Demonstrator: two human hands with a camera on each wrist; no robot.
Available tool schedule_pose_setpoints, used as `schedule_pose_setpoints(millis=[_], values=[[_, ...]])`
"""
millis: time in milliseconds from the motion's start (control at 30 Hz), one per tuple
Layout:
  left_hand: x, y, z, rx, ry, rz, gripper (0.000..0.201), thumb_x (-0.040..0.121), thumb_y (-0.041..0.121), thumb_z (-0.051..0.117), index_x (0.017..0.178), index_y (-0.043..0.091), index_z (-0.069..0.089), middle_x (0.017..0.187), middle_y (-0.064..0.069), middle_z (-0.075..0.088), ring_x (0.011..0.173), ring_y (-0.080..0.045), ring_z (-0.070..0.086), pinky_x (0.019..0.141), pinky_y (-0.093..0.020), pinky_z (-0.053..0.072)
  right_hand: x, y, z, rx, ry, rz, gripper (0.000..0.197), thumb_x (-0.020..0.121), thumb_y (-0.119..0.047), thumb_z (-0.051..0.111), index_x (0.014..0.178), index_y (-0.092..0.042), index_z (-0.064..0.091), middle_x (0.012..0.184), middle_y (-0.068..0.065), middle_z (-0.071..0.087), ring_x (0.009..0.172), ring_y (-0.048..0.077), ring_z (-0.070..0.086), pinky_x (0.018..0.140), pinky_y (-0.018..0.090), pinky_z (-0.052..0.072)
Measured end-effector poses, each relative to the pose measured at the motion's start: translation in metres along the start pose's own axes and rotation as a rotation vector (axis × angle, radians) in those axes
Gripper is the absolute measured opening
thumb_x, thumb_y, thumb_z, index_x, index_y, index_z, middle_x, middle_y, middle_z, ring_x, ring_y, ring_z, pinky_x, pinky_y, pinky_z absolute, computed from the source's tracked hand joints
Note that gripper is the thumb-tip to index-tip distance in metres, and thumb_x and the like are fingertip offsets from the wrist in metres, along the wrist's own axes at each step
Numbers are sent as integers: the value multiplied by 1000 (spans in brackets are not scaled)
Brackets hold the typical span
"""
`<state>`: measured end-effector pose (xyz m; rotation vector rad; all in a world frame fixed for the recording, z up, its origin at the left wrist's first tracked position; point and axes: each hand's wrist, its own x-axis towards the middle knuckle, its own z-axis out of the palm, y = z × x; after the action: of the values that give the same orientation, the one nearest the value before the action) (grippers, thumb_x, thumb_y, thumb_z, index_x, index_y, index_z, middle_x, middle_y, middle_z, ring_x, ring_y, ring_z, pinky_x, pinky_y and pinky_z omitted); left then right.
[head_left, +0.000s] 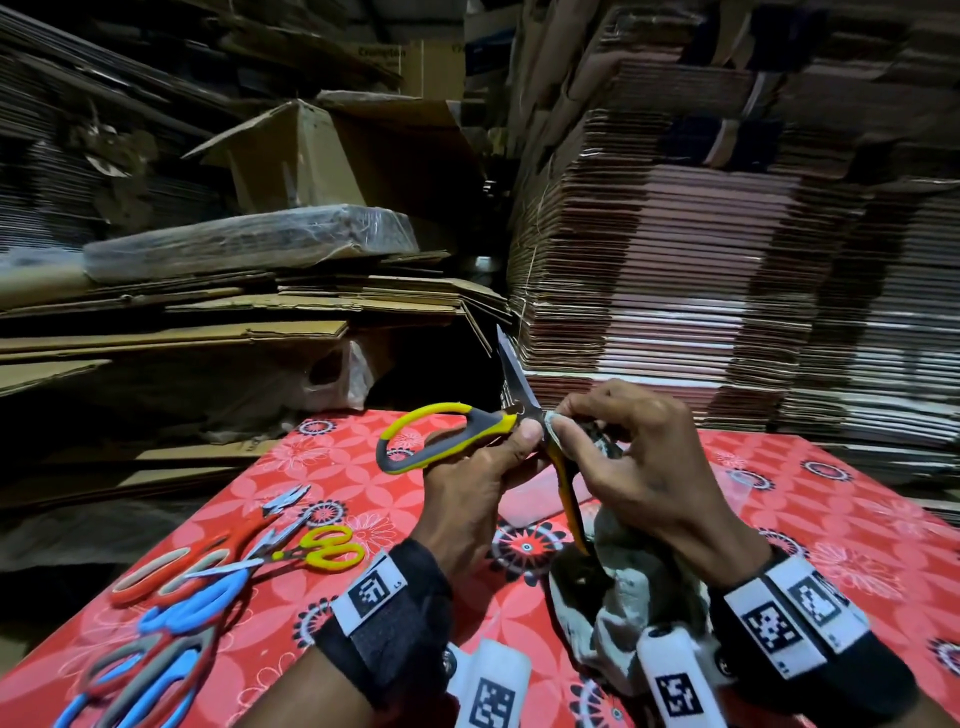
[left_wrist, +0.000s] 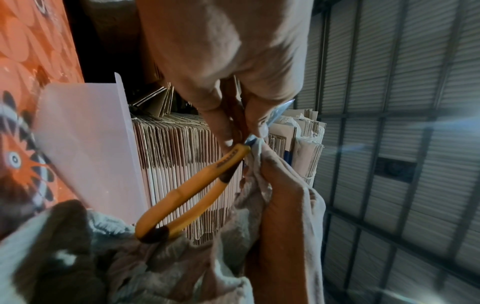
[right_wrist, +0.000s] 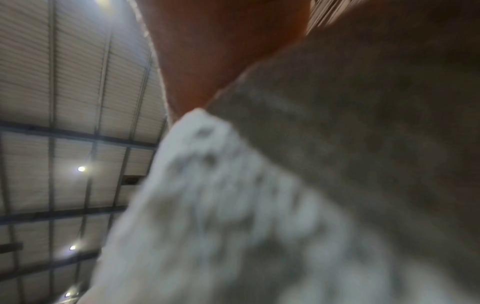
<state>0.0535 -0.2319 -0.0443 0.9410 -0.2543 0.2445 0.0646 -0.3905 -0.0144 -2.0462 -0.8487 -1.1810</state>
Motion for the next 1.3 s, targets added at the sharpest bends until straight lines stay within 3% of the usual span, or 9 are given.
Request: schedule_pose_setpoints(millis=[167,300,433,533,667,833,933,1200,1300], values=[[-2,-2,1,2,2,-41,19,91,-2,71,108,-12,69,95,-16,77,88,-25,78,85,-36,64,4,7,-13,22,-102,-2,11,85,-27,77,87,-18,83,75,-5,68,67,10,65,58,32,50],[0,-2,1,-8,46,-50,28,90,-2,71,112,-19,66,97,-22,73,86,-25,77,80,-34,65,4,8,-18,-9,-192,-86,7,82,-20,78,86,-17,84,74,-6,63,65,7,60,57,19,44],[-2,-1,1,-1,44,-65,16,89,-1,72,103,-10,70,88,-15,75,82,-23,77,78,-32,65,4,5,-19,-39,-211,-75,10,81,-27,74,81,-22,83,69,-7,60,61,8,58,53,26,44],[1,1,2,-33,56,-54,12,87,-1,72,98,-5,71,85,-12,75,79,-21,77,73,-30,64,7,6,-26,-119,-154,-48,23,75,-38,63,71,-20,78,65,-9,59,57,4,55,52,29,43],[2,3,2,-54,25,-51,22,78,8,76,96,-3,73,90,-12,77,84,-21,78,73,-30,63,9,0,-32,2,-29,-1,10,78,-28,77,82,-21,83,72,-11,69,64,6,63,58,17,46],[0,3,1,-27,-37,-55,10,91,1,69,99,-4,73,97,-15,78,95,-26,77,83,-34,63,1,-8,-12,25,-45,-17,6,83,-25,84,89,-22,84,77,-11,69,69,2,64,61,13,45],[1,1,0,0,11,-57,10,90,1,71,98,-3,73,93,-14,77,90,-23,78,78,-32,64,3,-4,-13,-41,-28,-4,9,79,-28,78,83,-22,84,70,-11,66,62,-5,56,59,7,37],[3,3,0,-46,79,-74,6,87,-1,72,93,-2,71,79,-8,76,76,-18,77,69,-28,64,3,1,-14,-151,67,-10,5,79,-18,77,78,-15,81,70,-1,68,60,13,60,56,33,52],[3,2,2,-66,53,-74,15,80,3,74,93,-3,71,79,-9,75,74,-18,76,72,-31,66,4,6,-26,-106,186,66,3,82,-17,85,81,-17,82,73,-6,73,63,8,65,60,30,54]])
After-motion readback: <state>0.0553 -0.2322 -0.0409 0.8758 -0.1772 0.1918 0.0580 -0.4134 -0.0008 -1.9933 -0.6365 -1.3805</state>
